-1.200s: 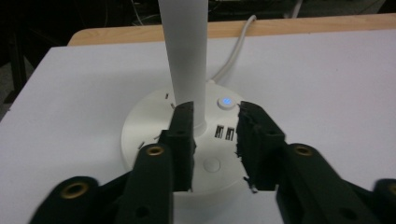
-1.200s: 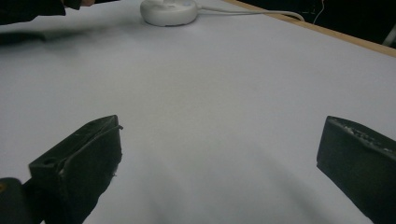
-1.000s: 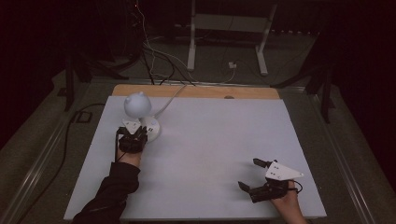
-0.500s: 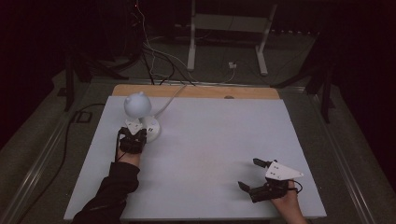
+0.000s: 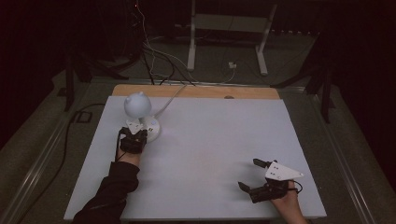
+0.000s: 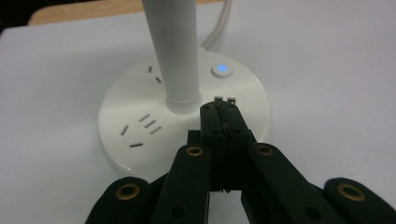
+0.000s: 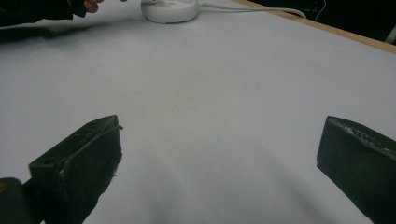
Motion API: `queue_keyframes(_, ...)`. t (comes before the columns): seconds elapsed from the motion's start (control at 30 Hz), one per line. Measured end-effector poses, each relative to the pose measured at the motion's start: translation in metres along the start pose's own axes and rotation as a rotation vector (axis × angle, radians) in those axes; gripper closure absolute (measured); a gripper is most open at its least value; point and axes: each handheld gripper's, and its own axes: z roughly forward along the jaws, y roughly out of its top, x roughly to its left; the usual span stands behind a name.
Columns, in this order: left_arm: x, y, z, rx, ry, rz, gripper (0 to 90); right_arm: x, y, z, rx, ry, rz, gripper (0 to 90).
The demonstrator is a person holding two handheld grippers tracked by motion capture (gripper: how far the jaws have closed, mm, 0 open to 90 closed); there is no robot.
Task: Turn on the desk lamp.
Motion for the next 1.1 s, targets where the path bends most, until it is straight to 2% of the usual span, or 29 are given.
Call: queue_keyframes(1.1, -0.002, -0.0041, 0.003, 0.002, 0.014, 0.043, 90.0, 0.0005, -0.0001, -0.0001, 0.004, 0.005, -0.002, 0.0)
